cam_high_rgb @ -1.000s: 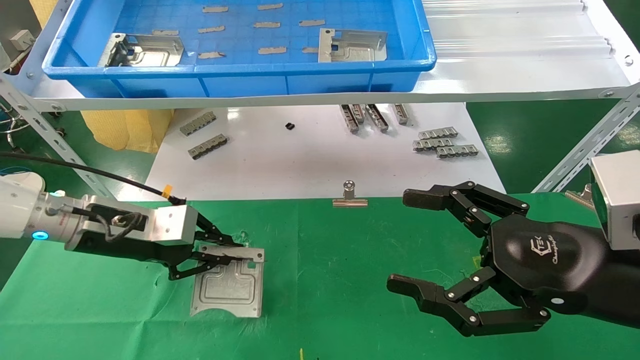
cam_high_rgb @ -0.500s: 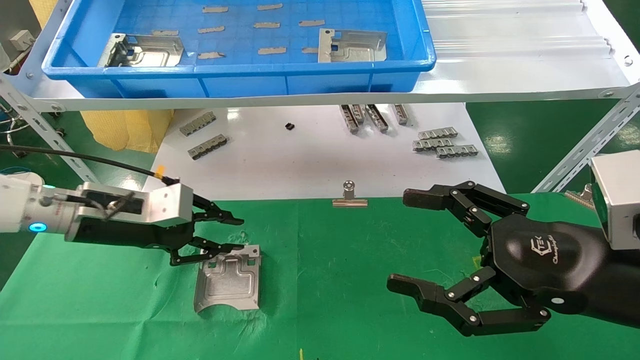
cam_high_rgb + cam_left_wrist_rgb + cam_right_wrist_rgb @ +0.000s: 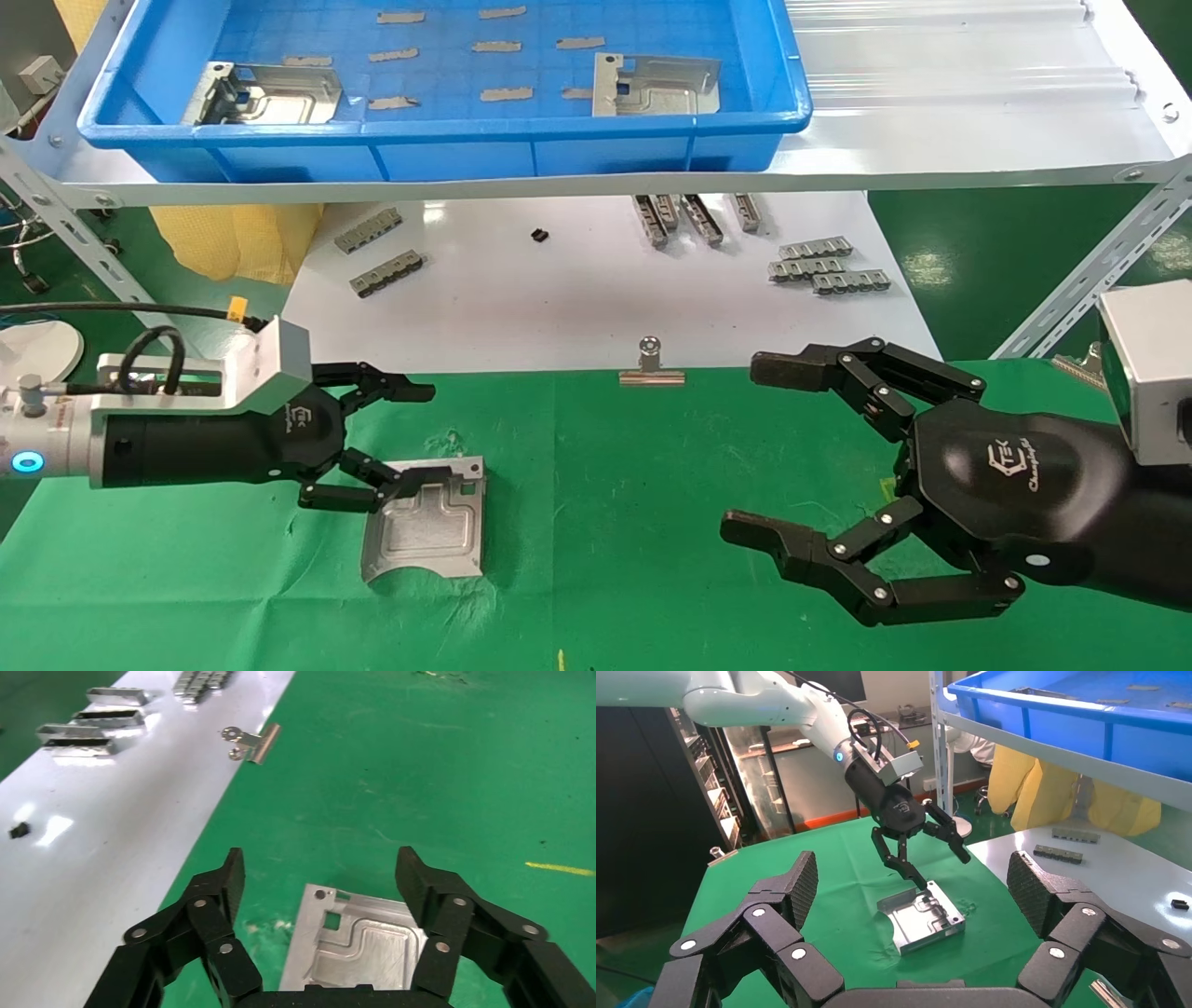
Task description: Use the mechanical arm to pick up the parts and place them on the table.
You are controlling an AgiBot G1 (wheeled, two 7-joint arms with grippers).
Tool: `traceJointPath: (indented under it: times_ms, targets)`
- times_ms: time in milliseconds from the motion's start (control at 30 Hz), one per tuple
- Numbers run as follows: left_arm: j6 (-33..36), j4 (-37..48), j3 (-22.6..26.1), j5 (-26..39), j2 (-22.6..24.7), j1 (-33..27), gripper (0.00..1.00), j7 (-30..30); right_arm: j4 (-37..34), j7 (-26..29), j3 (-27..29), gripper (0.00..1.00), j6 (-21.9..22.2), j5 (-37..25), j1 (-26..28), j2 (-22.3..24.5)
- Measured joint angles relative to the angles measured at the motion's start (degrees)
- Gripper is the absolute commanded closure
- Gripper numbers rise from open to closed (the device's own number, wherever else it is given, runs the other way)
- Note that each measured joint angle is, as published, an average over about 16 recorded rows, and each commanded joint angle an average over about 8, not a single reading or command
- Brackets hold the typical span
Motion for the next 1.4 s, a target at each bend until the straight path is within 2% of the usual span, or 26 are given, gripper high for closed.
traceJointPath:
  times_ms: [400,1400]
  targets:
    - [-0.62,-7.52,-3.26,-2.17,-2.30,3.73,0.00,-3.82,0.00,0.00,0.00,0.00,-0.02,0.00,0.00,0.00]
    - [-3.72,-43.70,-19.05,-12.49,-13.54,22.01,0.00,-23.13,0.00,0.00,0.00,0.00,-0.02,0.00,0.00,0.00]
